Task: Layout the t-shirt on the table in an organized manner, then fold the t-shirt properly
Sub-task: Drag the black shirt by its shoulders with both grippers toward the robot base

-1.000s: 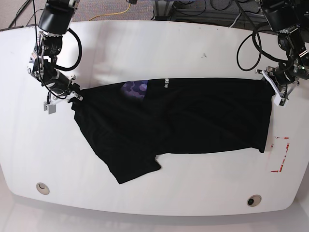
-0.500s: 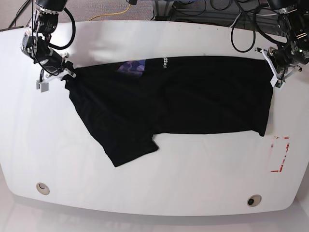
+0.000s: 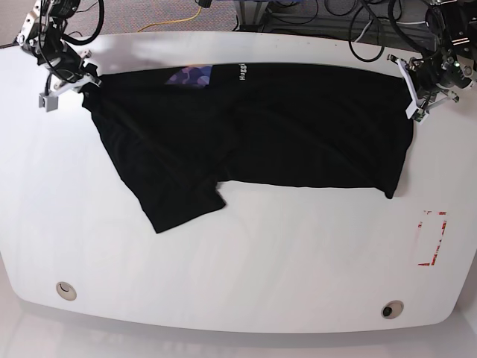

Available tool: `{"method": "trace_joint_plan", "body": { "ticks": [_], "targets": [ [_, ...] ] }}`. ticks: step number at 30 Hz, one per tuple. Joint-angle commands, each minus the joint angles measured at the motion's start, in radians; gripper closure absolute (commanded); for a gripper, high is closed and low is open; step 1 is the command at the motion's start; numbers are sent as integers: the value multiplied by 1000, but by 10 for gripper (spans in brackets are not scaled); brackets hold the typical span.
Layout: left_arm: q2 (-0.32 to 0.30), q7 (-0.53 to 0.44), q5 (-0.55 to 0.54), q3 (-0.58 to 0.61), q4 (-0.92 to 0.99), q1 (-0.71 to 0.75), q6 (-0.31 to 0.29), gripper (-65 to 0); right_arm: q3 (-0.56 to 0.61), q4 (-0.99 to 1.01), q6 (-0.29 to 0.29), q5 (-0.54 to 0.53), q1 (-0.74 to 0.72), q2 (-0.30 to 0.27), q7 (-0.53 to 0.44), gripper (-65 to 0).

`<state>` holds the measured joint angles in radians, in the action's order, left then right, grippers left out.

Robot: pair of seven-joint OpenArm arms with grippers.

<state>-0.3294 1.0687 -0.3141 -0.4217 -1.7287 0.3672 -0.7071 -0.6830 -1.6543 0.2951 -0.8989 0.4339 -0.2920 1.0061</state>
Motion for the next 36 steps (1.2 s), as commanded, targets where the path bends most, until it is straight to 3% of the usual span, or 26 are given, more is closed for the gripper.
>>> {"method": "trace_joint_plan", "body": {
  "ticks": [1, 13, 24, 31, 36],
  "targets": [
    [8, 2, 19, 19, -23, -3, 9, -8, -27, -19, 0, -2, 24, -20, -28, -3],
    [80, 29, 20, 159, -34, -52, 9, -8, -108, -14, 49, 2, 72, -20, -30, -3],
    [72, 86, 19, 165, -35, -47, 9, -11, -108, -14, 51, 2, 104, -20, -28, -3],
    [19, 87, 16, 148, -67, 23, 9, -14, -106, -14, 52, 2, 110, -19, -28, -5],
    [16, 87, 16, 143, -100, 77, 9, -110, -106, -14, 52, 2, 113, -19, -28, -6]
  ]
}}
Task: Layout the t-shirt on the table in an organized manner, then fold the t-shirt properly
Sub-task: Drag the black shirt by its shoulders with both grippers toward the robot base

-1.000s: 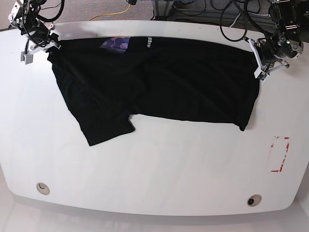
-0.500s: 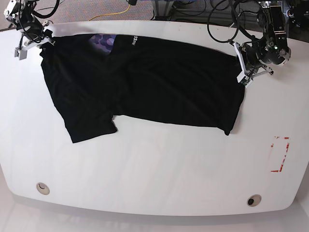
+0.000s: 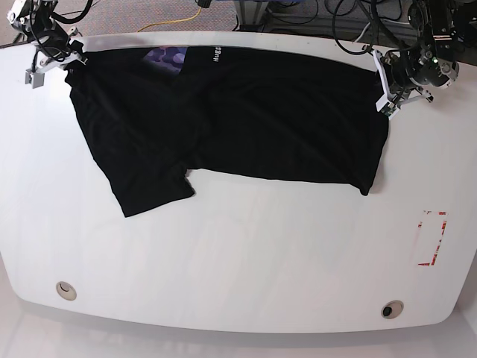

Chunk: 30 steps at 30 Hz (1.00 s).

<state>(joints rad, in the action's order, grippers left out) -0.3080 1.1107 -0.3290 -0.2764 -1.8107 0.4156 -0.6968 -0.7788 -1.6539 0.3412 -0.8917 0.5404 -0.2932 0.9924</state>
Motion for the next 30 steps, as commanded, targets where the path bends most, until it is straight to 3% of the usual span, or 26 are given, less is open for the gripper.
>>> {"method": "trace_joint_plan", "body": {
  "ticks": [1, 7, 18, 26, 30],
  "targets": [
    [-6, 45, 31, -2, -24, 35, -1, -132, -11, -15, 6, -5, 10, -18, -14, -6],
    [-6, 45, 32, -2, -41, 50, -1, -239, -11, -15, 6, -5, 11, -18, -14, -6],
    [-10, 92, 35, 2, -36, 41, -1, -247, -11, -15, 6, -5, 16, -21, -14, -10],
    [-67, 108, 34, 21, -41, 50, -1, -449, -11, -18, 6, -5, 11, -21, -14, -159],
    [-84, 108, 32, 19, -41, 58, -1, -461, -11, -18, 6, -5, 10, -21, -14, -159]
  ]
}}
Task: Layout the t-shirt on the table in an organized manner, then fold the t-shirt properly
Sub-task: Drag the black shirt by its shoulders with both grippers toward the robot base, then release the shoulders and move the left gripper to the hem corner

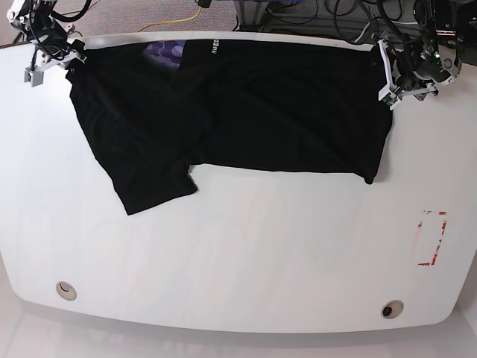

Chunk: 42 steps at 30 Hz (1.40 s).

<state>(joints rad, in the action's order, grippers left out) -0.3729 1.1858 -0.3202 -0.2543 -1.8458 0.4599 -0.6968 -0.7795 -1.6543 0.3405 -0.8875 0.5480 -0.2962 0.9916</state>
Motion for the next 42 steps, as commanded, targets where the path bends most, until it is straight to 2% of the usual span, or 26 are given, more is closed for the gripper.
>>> {"method": "trace_joint_plan", "body": {
  "ticks": [1, 11, 21, 26, 34, 42],
  "targets": [
    [-21, 33, 23, -4, -5, 20, -1, -464, -10, -17, 7, -9, 2, -18, -13, -159],
    [-24, 41, 17, -116, -15, 10, -1, -464, -8, -20, 7, -12, -1, -19, -13, -159],
    [-22, 98, 14, -121, -24, -83, -1, -465, -7, -20, 9, -12, -19, -22, -13, -159],
    [-22, 115, -35, -119, -24, -100, -1, -465, -5, -20, 9, -12, -19, -25, -13, -159],
    [-24, 139, -133, -125, -71, -112, -1, -465, 30, -20, 9, -12, -36, -73, -13, -159],
    [-38, 139, -170, -167, -113, -151, -1, -464, 35, -20, 6, -12, -41, -88, -13, -159]
  ]
}}
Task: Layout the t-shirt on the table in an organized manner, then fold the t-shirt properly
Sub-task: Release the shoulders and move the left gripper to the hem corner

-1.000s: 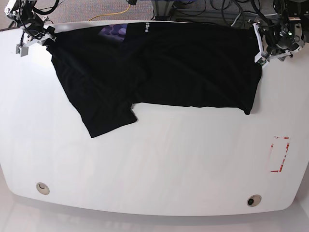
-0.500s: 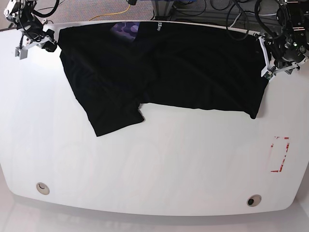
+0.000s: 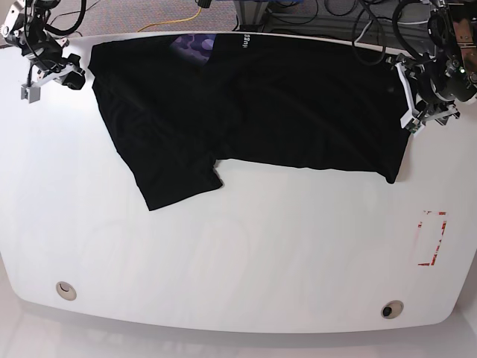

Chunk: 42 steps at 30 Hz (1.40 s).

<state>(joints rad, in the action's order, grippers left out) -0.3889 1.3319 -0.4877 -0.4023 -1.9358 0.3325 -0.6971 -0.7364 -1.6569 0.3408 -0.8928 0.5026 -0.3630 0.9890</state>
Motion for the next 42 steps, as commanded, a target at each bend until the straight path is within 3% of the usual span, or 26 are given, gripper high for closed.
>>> {"method": "trace_joint_plan", "body": {
  "ticks": [1, 6, 10, 18, 25, 30, 33, 34, 39, 42],
  "targets": [
    [-22, -7, -6, -24, -23, -31, -1, -463, -8, -18, 5, -7, 5, -21, -11, -159],
    [-28, -7, 1, -30, -23, -91, -1, -460, -8, -18, 2, -7, -6, -34, -11, -159],
    [-89, -12, 31, -30, -21, -135, -1, -460, -8, -18, 1, -7, -12, -35, -11, -159],
    [-135, -12, 109, -27, -20, -226, -1, -460, -8, -18, 1, -7, -17, -38, -11, -160],
    [-129, -12, 111, -27, -20, -301, -1, -460, -8, -18, 1, -7, -38, -35, -11, -165],
    [-71, -58, 116, -28, -20, -327, -1, -458, -10, -18, -22, -2, -63, -57, -8, -184],
    [-54, -114, 117, -17, -17, -326, -1, -460, -10, -18, -61, -2, -71, -77, 6, -258],
    [-46, -136, 119, -4, -14, -326, -1, -460, -10, -18, -78, -4, -81, -80, 8, -311],
    [-26, -222, 169, 18, 9, -332, -1, -460, -10, -65, -84, -4, -118, -78, 9, -488],
    [15, -291, 212, 16, 37, -333, -1, -460, -8, -114, -82, -7, -146, -77, 11, -550]
  ]
}}
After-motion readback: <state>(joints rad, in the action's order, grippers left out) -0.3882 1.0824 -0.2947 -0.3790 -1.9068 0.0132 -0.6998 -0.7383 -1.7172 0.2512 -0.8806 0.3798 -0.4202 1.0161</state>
